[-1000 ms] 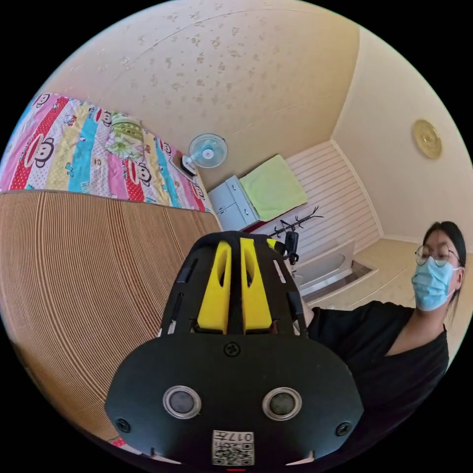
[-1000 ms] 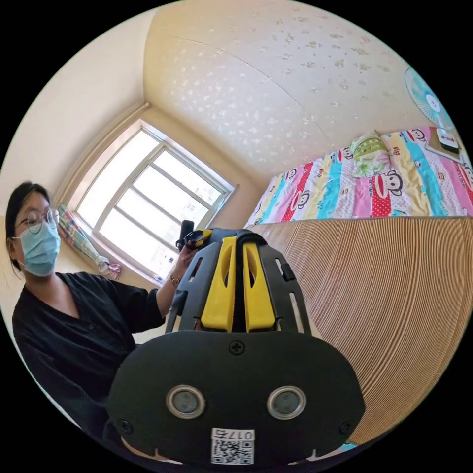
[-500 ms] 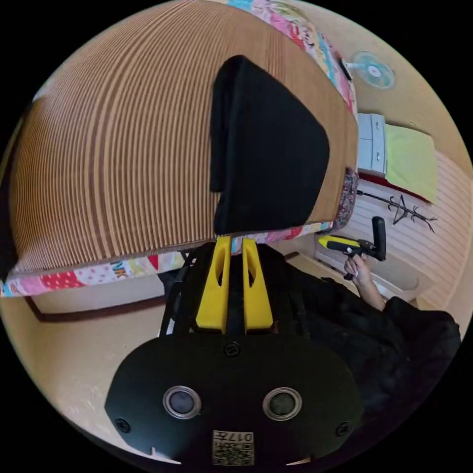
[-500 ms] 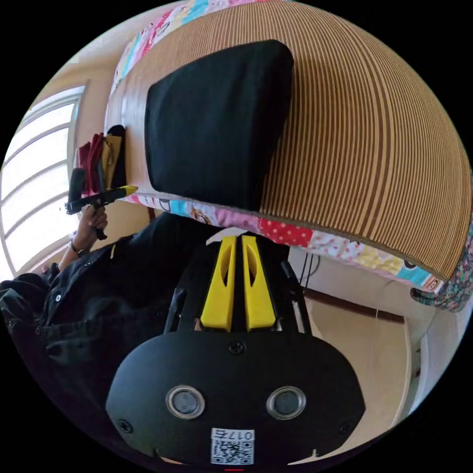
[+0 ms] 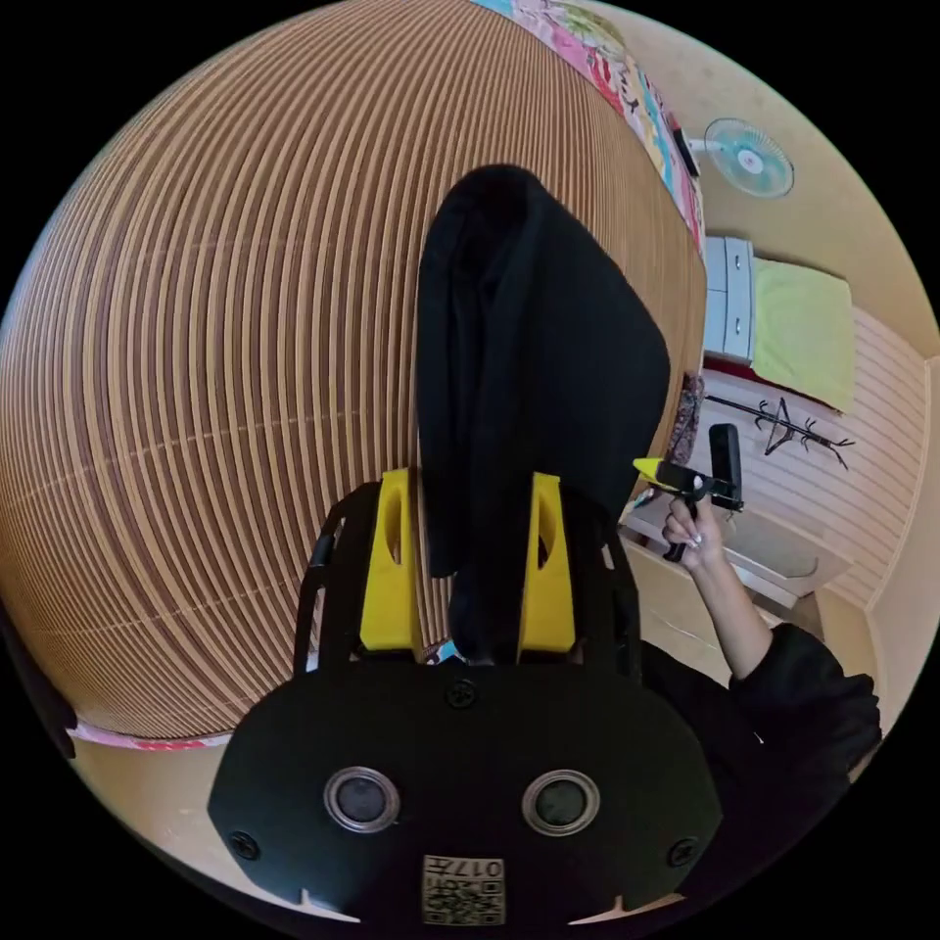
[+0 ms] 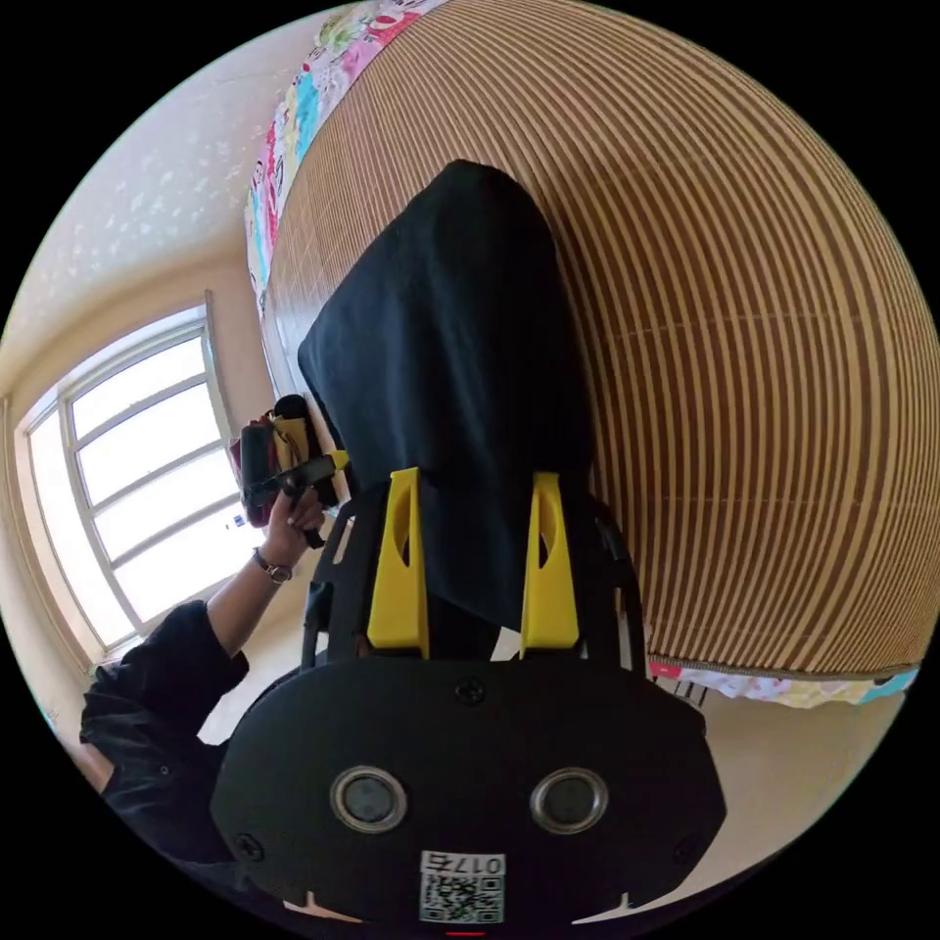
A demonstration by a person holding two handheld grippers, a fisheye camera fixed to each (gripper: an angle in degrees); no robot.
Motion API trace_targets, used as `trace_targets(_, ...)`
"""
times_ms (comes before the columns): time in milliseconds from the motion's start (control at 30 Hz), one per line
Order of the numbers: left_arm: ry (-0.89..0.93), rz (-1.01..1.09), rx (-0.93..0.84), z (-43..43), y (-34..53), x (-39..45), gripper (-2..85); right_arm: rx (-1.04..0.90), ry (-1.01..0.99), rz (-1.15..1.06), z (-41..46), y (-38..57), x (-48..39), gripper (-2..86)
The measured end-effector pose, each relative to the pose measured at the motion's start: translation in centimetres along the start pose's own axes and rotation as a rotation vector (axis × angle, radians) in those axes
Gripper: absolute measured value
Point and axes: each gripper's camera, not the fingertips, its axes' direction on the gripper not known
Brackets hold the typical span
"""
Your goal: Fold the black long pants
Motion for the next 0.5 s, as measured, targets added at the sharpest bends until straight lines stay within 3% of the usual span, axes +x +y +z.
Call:
trace_targets(100, -0.033, 0.007, 0.016, -0.6, -0.4, 0.4, 14.2, 0.019, 0.114, -0.06, 1.5, -0.3, -1.9, 11.7)
trace_targets(167, 0.062, -0.009, 0.032, -0.7, -0.2, 0.7, 8.7, -0.005, 0.114, -0.104, 1.8, 0.1, -2.0, 9.4)
trace_targets(367, 0.017, -0.052, -0.034, 2.4, -2.1, 5.3, 6.5, 0.066, -0.097, -0.053, -1.6, 3.5, 5.5, 3.7)
trace_targets(500, 0.026, 0.017, -0.1, 6.6, -4.7, 11.8, 6.5, 0.277, -0.134, 0.075, -8.1, 7.8, 13.4, 2.6)
